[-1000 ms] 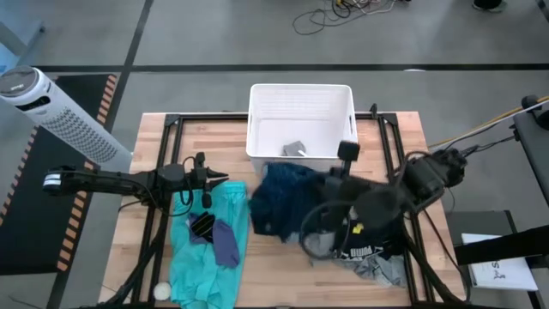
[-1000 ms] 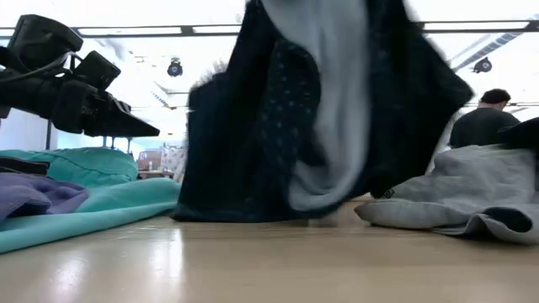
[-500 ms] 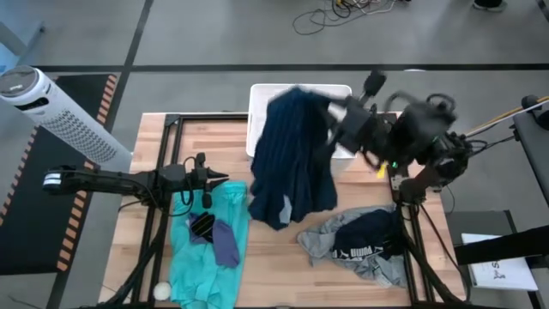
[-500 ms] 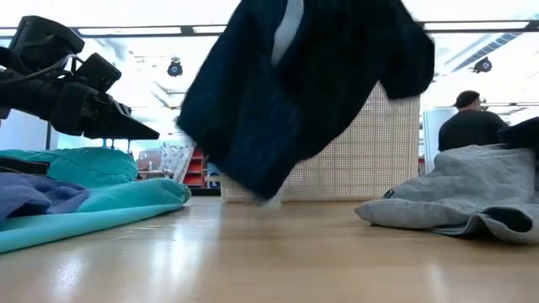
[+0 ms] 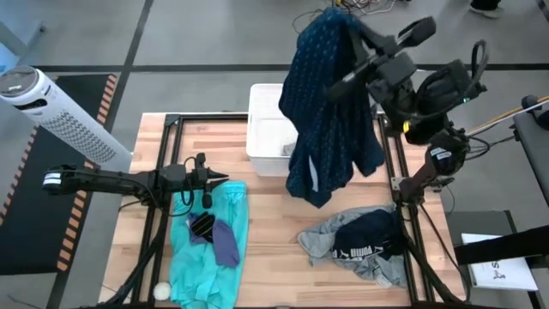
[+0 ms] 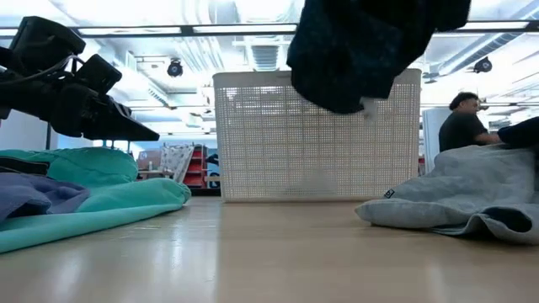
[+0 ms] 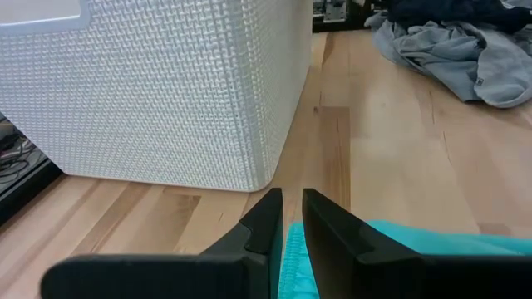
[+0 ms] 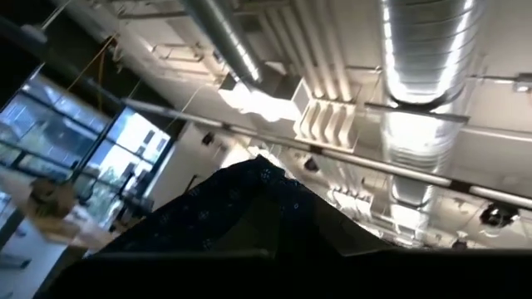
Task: Sort clothes
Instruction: Put the blue polo shirt into the laundry bin, then put the black sock into the laundry bin
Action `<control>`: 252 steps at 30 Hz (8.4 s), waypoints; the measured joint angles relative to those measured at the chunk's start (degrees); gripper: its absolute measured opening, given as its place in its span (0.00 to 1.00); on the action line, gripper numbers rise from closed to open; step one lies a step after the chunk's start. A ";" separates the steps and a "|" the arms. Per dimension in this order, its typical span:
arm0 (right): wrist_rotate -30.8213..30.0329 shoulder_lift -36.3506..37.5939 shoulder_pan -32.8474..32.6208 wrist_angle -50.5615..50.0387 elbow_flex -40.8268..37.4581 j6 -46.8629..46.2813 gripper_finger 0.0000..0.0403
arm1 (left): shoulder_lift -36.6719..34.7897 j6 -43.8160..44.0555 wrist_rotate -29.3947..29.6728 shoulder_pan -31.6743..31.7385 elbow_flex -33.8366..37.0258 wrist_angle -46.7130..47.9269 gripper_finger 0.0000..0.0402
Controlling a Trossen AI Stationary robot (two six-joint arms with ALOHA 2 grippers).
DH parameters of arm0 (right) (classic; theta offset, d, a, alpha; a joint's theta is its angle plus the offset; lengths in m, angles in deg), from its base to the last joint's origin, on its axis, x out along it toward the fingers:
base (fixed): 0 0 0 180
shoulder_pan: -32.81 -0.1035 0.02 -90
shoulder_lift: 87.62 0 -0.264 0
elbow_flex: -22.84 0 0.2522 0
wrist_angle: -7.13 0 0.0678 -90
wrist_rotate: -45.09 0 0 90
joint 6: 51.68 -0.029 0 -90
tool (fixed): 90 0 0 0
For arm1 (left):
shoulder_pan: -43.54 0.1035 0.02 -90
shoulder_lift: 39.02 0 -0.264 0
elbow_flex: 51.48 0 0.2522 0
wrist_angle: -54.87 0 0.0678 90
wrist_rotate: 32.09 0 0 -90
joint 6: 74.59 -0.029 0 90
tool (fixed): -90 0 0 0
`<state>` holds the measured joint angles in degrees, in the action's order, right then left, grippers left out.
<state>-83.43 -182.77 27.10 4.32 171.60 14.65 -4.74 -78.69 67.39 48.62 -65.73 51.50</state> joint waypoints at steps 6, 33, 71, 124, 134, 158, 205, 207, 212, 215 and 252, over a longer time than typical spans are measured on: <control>5.87 -0.17 5.91 5.97 0.00 -0.27 0.01 | 0.00 0.00 0.01 -0.02 0.00 0.01 0.09; 5.26 -6.55 24.94 1.47 -0.02 -11.38 0.01 | 0.35 -0.04 0.01 0.00 0.00 0.01 0.09; 4.92 -7.08 38.28 14.12 0.00 -18.02 0.01 | 0.35 -1.40 0.45 0.00 0.00 -0.44 0.09; 43.49 -29.72 35.49 -90.26 -0.66 -52.87 0.12 | 0.67 0.11 0.50 0.00 0.00 -11.98 0.09; 44.68 -32.45 34.12 -93.29 -0.70 -54.08 0.43 | 0.93 -0.97 0.49 0.00 0.00 -14.90 0.09; 41.57 -0.01 9.98 -97.02 -7.13 -64.57 0.24 | 3.02 -0.71 -11.33 -0.02 -10.21 6.07 0.09; 39.98 21.90 -13.53 -29.91 -78.42 -74.85 0.29 | 44.11 40.27 -6.04 -25.62 -49.83 78.28 0.55; 39.98 21.90 -13.53 -29.91 -78.42 -75.34 0.28 | 44.36 40.52 -6.93 -25.62 -48.36 77.45 0.59; 39.98 21.90 -13.53 -29.89 -78.41 -75.49 0.26 | 44.08 40.84 -10.26 -25.67 -44.88 72.44 0.57; 39.98 21.90 -13.53 -29.91 -78.42 -75.47 0.26 | 43.99 39.54 -10.30 -25.80 -44.46 71.34 0.45; 36.90 21.88 -13.55 -28.84 -86.95 -79.18 0.01 | 34.41 -12.17 15.88 -8.40 -73.33 39.75 0.00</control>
<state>-46.54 -160.89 13.55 -24.52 84.65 -64.53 29.67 -90.86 83.27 40.22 -139.06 91.25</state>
